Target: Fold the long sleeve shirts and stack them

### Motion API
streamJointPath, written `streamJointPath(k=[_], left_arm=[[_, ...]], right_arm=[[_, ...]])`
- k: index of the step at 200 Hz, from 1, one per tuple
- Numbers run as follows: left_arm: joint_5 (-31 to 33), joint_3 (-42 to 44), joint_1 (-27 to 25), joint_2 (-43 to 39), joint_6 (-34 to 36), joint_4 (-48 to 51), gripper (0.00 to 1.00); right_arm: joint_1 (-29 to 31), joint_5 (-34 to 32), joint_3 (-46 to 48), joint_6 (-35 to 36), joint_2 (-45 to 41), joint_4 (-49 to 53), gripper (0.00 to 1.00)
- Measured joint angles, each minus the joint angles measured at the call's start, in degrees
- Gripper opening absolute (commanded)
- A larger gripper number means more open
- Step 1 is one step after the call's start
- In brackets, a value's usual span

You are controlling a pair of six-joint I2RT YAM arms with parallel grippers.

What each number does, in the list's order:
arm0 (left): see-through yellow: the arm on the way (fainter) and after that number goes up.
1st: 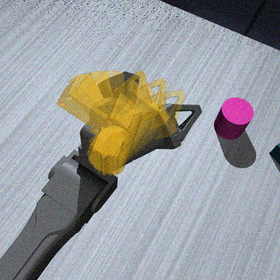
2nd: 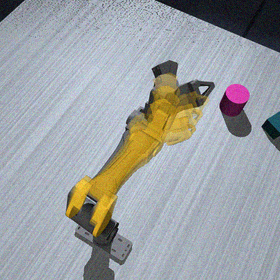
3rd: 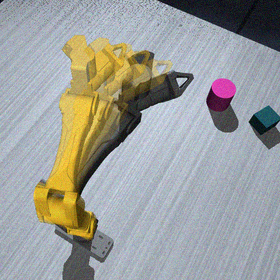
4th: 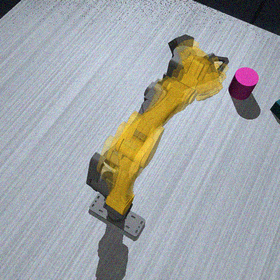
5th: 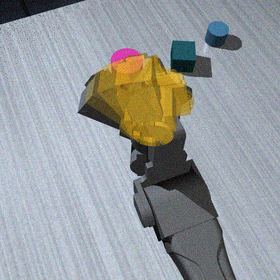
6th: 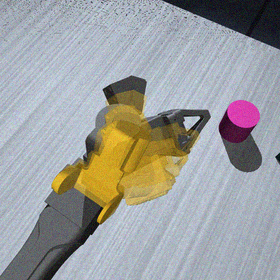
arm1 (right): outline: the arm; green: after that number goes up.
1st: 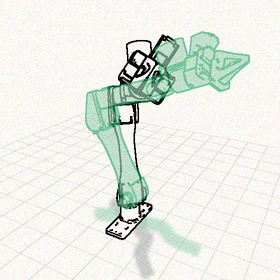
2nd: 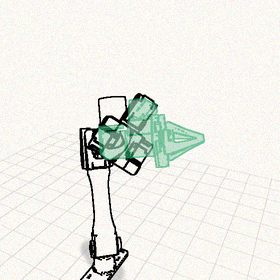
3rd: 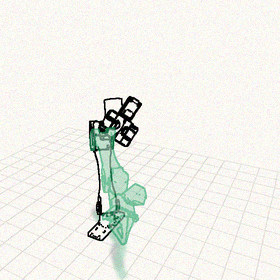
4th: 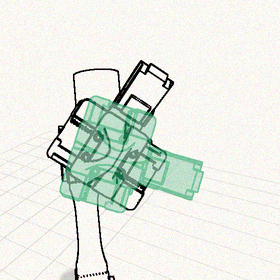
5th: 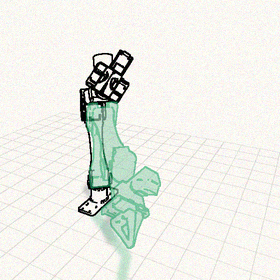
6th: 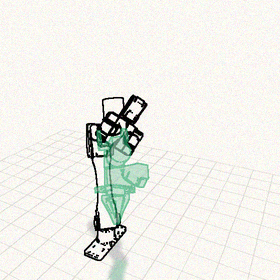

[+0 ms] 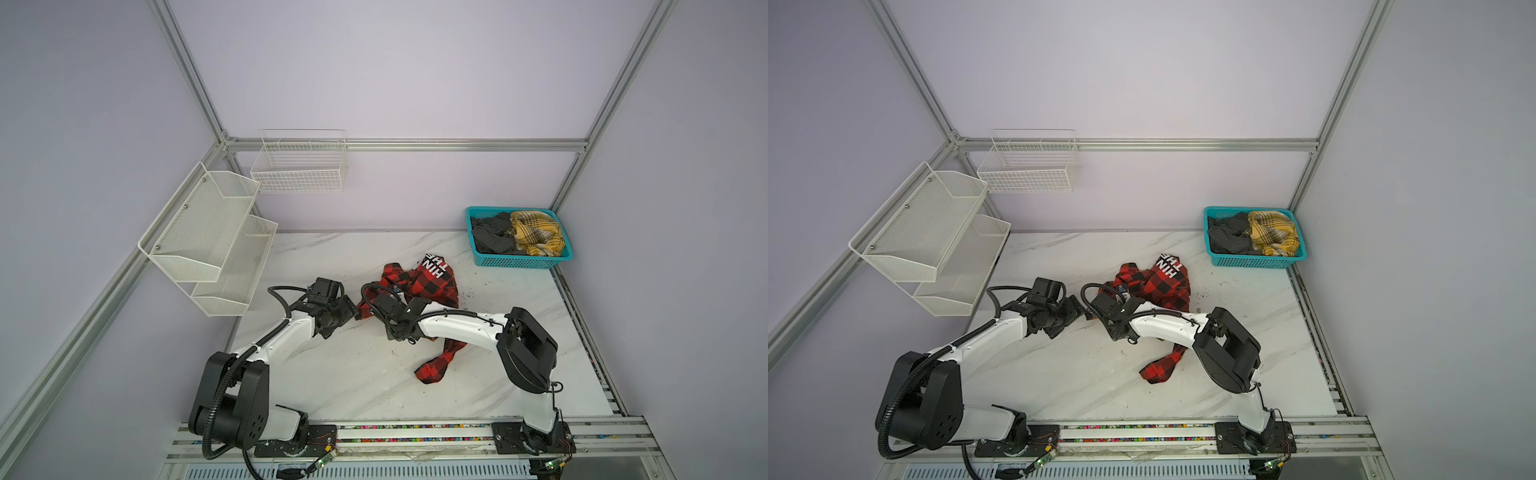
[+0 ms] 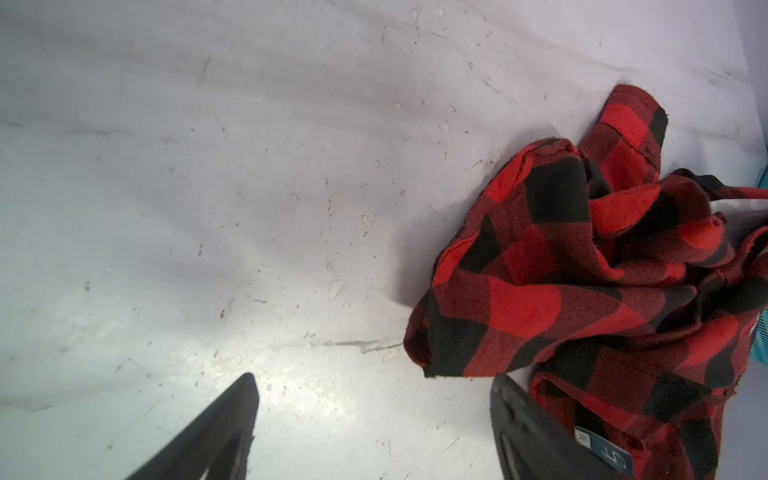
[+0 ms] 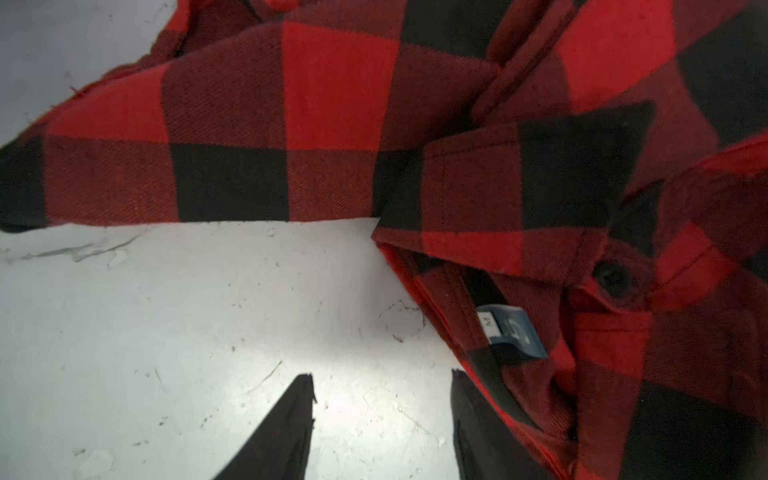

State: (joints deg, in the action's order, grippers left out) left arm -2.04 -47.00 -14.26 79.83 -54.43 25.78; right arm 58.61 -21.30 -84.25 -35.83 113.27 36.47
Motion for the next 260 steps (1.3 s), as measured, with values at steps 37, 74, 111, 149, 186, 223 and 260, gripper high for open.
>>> streamJointPath(k=[37, 74, 111, 149, 186, 223, 260], left_arm=[[-1.3, 0.0, 0.0, 0.0, 0.2, -0.7, 0.86], [-2.0, 0.0, 0.0, 0.1, 0.7, -0.9, 0.85], [-2.3, 0.0, 0.0, 0.1, 1.6, -0.9, 0.86], [-4.0, 0.2, 0.0, 0.1, 1.3, -2.1, 0.9], [-9.5, 0.5, -0.6, 0.7, -2.4, -7.4, 0.95], [-11.0, 0.5, -1.2, -2.0, -6.3, -10.1, 1.0], [-10.6, 0.5, -1.5, -9.3, -7.8, -11.1, 1.0]], right_arm=[[-0.6, -1.0, -1.6, -0.9, 5.0, -1.6, 0.63], [-2.8, -4.8, -5.1, -2.5, 9.7, -2.9, 0.59], [-5.4, -8.0, -6.3, -3.5, 10.8, -2.9, 0.32], [-6.5, -8.6, -7.9, -1.5, 11.2, -3.1, 0.0], [-6.4, -7.8, -4.5, -0.2, 6.8, -4.0, 0.0], [-5.8, -2.0, -1.2, 3.5, -11.6, -5.8, 0.0], [-5.8, 3.6, -8.6, 7.1, -25.5, -8.2, 0.0]])
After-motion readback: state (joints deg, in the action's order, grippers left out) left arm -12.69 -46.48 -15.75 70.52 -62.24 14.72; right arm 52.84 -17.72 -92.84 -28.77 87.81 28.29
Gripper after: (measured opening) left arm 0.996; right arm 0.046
